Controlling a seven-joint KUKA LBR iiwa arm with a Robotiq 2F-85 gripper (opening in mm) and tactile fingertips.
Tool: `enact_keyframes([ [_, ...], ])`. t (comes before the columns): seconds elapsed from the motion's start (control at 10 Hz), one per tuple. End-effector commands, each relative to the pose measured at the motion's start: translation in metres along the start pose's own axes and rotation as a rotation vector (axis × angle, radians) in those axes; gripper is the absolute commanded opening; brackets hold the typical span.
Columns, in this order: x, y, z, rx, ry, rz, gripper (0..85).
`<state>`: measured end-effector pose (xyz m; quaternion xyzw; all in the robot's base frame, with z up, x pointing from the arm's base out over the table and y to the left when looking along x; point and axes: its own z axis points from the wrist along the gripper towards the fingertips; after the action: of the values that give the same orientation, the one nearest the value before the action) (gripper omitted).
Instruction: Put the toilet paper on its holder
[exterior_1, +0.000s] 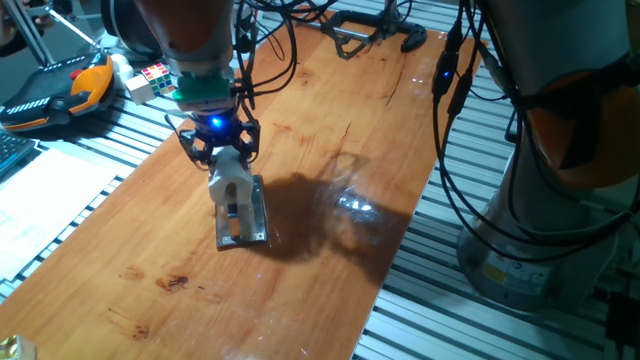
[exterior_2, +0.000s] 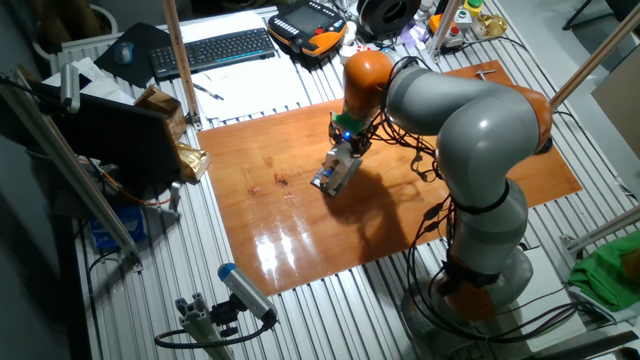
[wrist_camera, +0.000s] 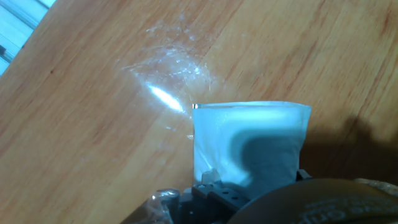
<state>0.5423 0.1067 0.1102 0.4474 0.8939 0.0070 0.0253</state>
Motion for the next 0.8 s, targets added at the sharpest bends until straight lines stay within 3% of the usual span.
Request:
enact_keyframes([
  [0.0, 0.0000, 0.0001, 0.0000, -0.003, -0.008, 0.000, 0.7],
  [0.7, -0.0009, -0.0006, -0.0019, 0.023, -0.008, -0.068, 0.7],
])
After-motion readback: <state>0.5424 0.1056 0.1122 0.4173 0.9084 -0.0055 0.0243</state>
